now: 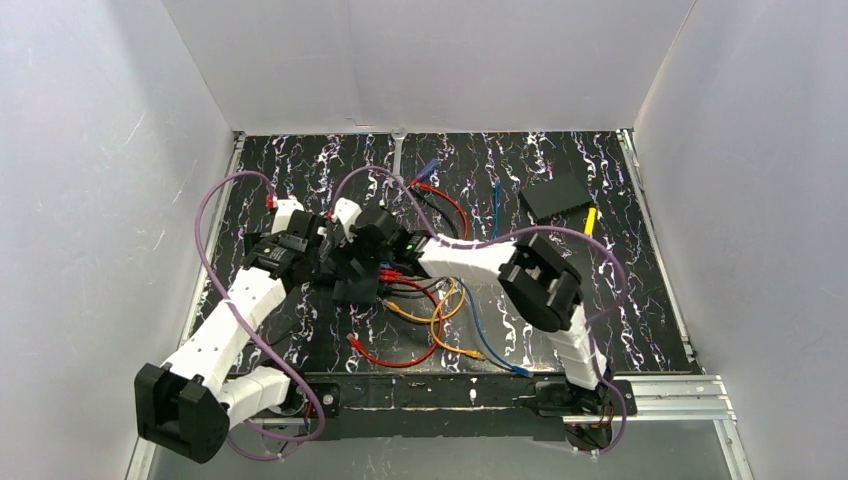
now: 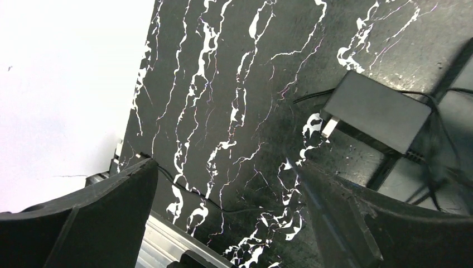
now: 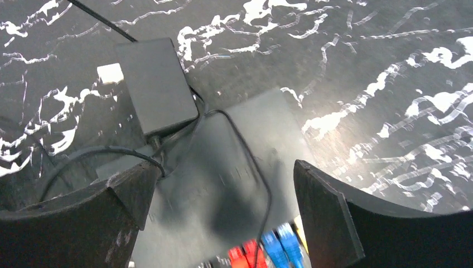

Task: Insert the plug into the switch port
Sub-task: Place the plug at the center of the board, then move the switch port to the center of the board.

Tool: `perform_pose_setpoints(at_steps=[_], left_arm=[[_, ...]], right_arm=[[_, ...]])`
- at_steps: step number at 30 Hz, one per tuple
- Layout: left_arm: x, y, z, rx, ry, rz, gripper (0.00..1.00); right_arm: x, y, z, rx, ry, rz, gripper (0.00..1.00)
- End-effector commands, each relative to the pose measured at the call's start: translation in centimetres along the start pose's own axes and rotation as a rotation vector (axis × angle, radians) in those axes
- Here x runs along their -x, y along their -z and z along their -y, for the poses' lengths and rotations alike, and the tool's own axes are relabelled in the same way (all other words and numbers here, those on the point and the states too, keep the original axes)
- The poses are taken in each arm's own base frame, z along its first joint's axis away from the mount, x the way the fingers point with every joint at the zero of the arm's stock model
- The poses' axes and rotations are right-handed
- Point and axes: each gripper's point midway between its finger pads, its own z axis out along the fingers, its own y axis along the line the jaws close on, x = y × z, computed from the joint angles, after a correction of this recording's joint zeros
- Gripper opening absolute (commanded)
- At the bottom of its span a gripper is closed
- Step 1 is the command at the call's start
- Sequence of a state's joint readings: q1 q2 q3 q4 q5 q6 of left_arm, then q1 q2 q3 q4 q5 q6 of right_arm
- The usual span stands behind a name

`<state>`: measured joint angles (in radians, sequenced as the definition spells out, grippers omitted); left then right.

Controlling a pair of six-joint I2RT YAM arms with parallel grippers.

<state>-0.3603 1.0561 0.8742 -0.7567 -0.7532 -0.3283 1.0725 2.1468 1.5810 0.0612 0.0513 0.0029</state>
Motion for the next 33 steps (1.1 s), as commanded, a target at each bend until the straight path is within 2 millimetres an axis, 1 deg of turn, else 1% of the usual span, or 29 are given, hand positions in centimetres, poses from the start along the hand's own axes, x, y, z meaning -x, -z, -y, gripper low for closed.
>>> perform_pose_setpoints(at_steps=[1,4,6,10,12,17,20,22,25,30,31,33], left_arm=[[0.2,-0.5,-0.1,0.025,-0.012,-0.016,0.98],[0.5,-0.8,0.0,0.033,-0.035,-0.022,0.98],[0.5,-1.0,0.0,0.042,-0.046,-0.030,0.98],[0.2,-1.4,0.3,0.035,-0.055,-0.038,0.98],[0.2,-1.5,0.4,0.031,-0.057,-0.041,0.98],[0.2,-1.6,0.7,0.024,-0.064,-0.048,0.98],[0.3,-1.5,0.7,0.018,-0.060,-0.047,0.98],[0.3,-1.5,0.7,0.015,-0.059,-0.046,0.98],[0.2,-1.4,0.7,0.009,-0.056,-0.046,0.98],[0.2,-1.3,0.8,0.001,-0.053,-0.043,0.98],[0.2,-1.3,0.8,-0.001,-0.053,-0.042,0.98],[0.2,-1.3,0.9,-0.006,-0.050,-0.042,0.98]], right_arm=[[5.0,4.9,1.3,-0.033,0.028,0.141,0.99],[6.0,6.8,1.7,-0.042,0.042,0.200,0.99],[6.3,7.8,2.0,-0.054,0.046,0.225,0.99],[7.0,9.7,2.0,-0.054,0.047,0.292,0.97],[7.3,10.5,1.0,-0.004,0.047,0.327,0.94],[7.3,11.6,-3.4,0.203,0.022,0.397,0.82],[7.2,11.3,-5.6,0.281,0.023,0.422,0.73],[7.1,10.6,-6.4,0.298,0.025,0.428,0.68],[6.9,9.1,-6.5,0.295,0.023,0.423,0.64],[7.1,7.3,-6.5,0.294,0.022,0.430,0.57],[7.2,7.1,-6.7,0.301,0.023,0.430,0.54],[7.2,6.7,-6.7,0.304,0.018,0.429,0.44]])
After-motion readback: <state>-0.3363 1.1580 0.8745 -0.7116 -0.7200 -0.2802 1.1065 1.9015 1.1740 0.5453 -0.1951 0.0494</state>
